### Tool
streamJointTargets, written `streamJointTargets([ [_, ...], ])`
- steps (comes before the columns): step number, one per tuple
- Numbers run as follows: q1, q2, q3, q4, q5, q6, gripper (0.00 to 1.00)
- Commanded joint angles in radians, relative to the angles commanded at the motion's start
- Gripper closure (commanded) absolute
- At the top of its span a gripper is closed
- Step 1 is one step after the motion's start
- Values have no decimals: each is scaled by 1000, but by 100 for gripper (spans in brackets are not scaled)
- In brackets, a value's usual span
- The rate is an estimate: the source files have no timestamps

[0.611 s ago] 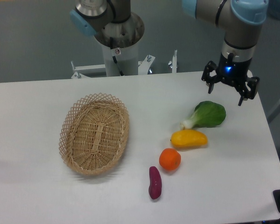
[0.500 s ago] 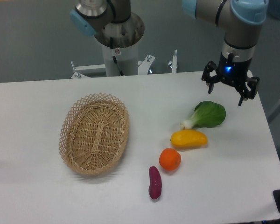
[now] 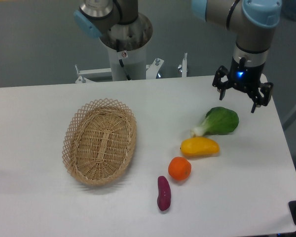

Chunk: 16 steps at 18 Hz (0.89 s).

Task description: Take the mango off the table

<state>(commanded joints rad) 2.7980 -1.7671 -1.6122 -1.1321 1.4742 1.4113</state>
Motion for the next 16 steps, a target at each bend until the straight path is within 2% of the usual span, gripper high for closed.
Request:
streamJointTargets([
  [5, -32, -15, -20, 14, 2, -12, 0],
  [7, -44, -24, -50, 73, 2, -14, 0],
  [10, -63, -49, -109, 199, 3, -11, 0],
  [11, -66, -58, -121, 222, 3, -9, 0],
  [16, -83, -97, -149, 239, 2, 31, 0],
])
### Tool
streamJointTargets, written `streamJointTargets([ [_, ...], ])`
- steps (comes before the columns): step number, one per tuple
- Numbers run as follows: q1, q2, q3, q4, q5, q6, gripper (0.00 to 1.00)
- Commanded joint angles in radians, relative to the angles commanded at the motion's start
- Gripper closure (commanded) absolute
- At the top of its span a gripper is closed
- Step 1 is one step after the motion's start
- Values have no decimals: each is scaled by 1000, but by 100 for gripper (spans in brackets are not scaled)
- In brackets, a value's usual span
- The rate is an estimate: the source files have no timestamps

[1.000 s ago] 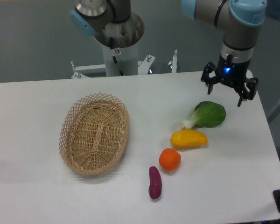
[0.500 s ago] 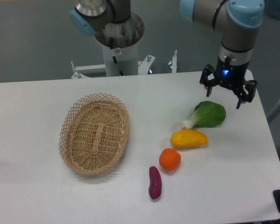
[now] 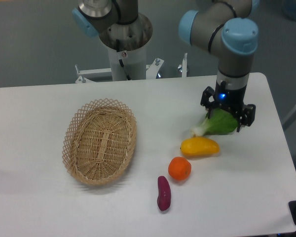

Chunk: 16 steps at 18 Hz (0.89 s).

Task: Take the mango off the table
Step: 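Move the open gripper down and over to the yellow mango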

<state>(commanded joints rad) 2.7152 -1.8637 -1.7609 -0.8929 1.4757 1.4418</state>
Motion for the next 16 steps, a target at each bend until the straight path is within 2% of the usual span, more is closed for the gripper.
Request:
streamJointTargets([
  [2, -5, -14, -8, 17, 0, 43, 0],
  [7, -17, -41, -32, 18, 2, 186, 0],
  [9, -28, -57, -38, 20, 3, 189, 0],
  [13, -54, -89, -48, 86, 6, 186, 0],
  [16, -77, -106, -72, 103, 9, 172, 0],
])
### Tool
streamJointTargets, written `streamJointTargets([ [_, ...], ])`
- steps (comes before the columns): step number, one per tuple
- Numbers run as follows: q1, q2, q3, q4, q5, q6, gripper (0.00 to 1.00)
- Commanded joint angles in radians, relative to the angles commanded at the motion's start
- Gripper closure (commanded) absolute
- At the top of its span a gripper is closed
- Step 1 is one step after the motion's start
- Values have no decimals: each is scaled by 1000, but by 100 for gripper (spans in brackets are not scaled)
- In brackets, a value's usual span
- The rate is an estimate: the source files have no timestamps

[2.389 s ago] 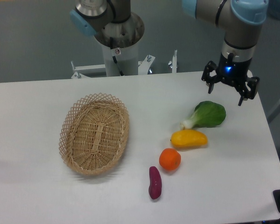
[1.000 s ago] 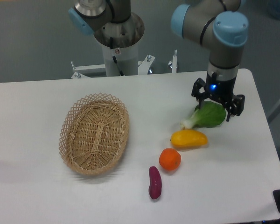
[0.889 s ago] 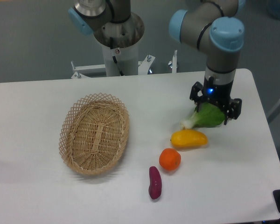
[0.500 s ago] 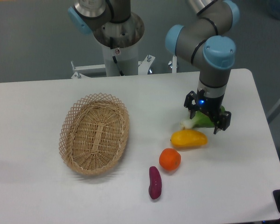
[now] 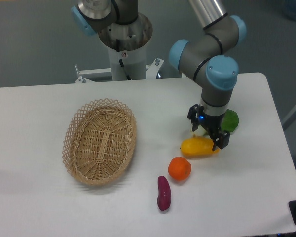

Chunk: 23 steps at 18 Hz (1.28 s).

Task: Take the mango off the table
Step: 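Move the open gripper down and over to the yellow mango, then close the gripper around the yellow mango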

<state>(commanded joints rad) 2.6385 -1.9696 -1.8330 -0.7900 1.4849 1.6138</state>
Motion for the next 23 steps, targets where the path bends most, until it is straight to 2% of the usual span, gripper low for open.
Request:
streamJointTargets([
  [2, -2, -5, -6, 17, 0, -2, 0],
  [11, -2, -23, -16, 21, 9, 0, 0],
  [18, -15, -35, -20, 67, 18, -21, 1],
  [23, -15, -35, -28, 68, 32, -15, 14],
])
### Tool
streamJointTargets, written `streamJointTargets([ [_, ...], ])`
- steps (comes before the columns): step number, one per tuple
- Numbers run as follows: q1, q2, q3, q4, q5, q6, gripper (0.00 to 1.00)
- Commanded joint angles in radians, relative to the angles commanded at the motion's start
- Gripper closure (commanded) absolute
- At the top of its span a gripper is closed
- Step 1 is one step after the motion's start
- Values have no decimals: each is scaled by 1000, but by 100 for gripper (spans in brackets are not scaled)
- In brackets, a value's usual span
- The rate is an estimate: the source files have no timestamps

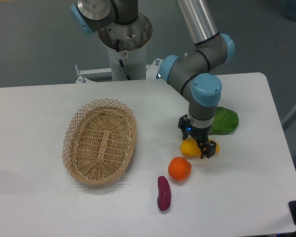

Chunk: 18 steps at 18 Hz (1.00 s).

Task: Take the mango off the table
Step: 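Close the gripper around the yellow mango, then lift the grasped yellow mango up off the table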

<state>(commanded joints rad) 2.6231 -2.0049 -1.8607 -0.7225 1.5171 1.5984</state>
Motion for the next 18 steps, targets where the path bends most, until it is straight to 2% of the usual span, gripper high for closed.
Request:
streamJointTargets([
  [3, 2, 0, 0, 2, 0, -3, 28],
  [9, 2, 6, 8, 0, 2, -6, 40],
  [11, 2, 9, 9, 0, 2, -11, 47],
  [15, 6, 23, 28, 8, 0, -40, 48],
  [18, 14, 63, 52, 6, -20, -113, 48],
])
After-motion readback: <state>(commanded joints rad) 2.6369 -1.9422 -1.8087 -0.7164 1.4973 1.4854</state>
